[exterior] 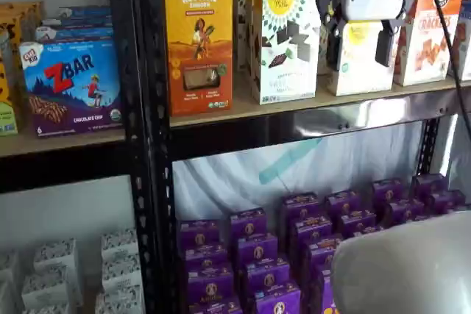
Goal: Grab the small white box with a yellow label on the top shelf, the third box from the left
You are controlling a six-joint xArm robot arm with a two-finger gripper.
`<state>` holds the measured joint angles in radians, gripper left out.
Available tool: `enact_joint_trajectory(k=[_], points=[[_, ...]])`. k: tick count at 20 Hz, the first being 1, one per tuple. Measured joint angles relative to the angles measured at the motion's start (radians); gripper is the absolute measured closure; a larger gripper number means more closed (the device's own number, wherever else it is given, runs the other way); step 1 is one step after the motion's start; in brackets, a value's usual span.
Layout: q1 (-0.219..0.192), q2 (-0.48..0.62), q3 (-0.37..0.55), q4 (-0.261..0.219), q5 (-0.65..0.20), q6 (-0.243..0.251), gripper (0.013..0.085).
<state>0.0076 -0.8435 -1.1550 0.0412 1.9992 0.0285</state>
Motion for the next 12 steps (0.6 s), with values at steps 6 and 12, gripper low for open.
enact_joint_trajectory(k=[6, 12], points=[[-0.021, 0.01, -0.008, 0.025, 0.015, -0.01, 0.013], [0.002, 0.002, 0.01, -0.016, -0.031, -0.005, 0.013]])
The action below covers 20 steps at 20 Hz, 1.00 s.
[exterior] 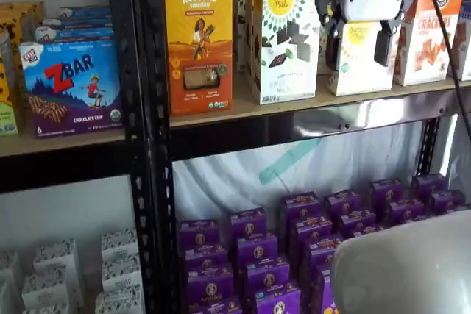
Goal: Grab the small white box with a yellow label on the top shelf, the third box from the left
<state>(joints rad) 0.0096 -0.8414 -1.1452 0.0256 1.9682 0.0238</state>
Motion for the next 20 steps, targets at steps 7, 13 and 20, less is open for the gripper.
enact_joint_trajectory(k=[7, 13, 20], points=[[-0.056, 0.021, 0.025, -0.069, -0.114, -0.074, 0.013], [-0.171, 0.085, 0.02, -0.068, -0.215, -0.182, 0.013], [-0.264, 0.172, -0.022, -0.048, -0.3, -0.268, 0.013]])
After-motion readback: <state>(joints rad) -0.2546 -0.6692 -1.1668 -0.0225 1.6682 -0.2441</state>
